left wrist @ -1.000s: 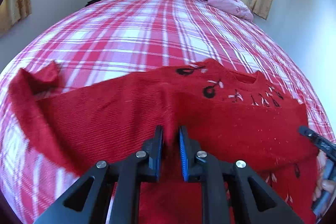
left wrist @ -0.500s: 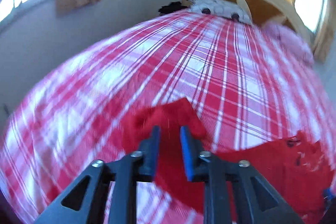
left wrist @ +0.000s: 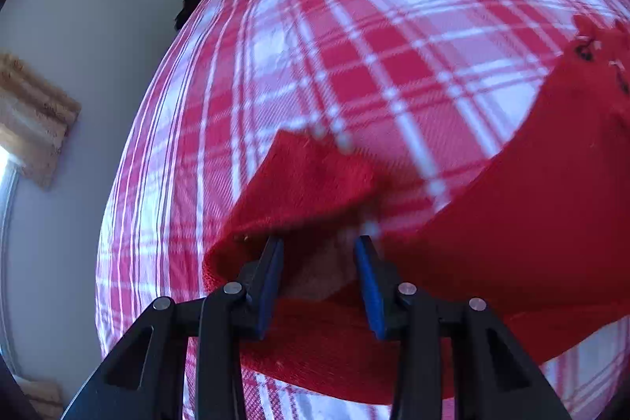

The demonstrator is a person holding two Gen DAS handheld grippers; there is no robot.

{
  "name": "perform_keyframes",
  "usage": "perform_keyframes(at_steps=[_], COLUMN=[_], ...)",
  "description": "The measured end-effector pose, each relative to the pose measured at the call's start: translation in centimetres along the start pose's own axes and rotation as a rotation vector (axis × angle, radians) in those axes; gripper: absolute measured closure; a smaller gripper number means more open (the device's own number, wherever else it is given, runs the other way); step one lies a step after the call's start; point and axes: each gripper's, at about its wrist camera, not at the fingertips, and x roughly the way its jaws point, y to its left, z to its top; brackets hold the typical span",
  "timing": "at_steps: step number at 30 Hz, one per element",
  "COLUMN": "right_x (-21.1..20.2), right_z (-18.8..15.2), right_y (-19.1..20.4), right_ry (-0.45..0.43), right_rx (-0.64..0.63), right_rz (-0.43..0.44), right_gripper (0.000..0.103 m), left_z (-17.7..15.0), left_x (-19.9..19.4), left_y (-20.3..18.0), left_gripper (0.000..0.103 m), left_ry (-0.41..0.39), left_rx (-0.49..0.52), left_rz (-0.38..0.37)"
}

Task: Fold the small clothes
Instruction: 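Grasp the other sleeve cuff with the left tool and lift it, then fold the held sleeve and side across the body with the left tool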

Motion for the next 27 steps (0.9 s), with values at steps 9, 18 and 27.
perform_keyframes(at_steps=[9, 18, 27], right_x=[0.1, -0.4, -8.0], right_z=[0.0, 0.0, 0.0], right_y=[0.3, -0.2, -0.5], right_ry=[0.0, -0.02, -0.235], right_rx=[-0.006, 0.01, 0.1], right_rz=[-0.011, -0.009, 0.021], right_gripper=[0.036, 0.039, 0.039], left_z=[-2.4, -4.4, 1.2], left_x=[-0.4, -7.2, -17.3], left_y=[5.5, 9.1, 2.6], left_gripper=[0.1, 0.1, 0.1], left_ry=[-0.128, -0.358, -0.565], left_rx=[-0.507, -0.827, -0.718], left_rz=[-0.194, -0.323, -0.441])
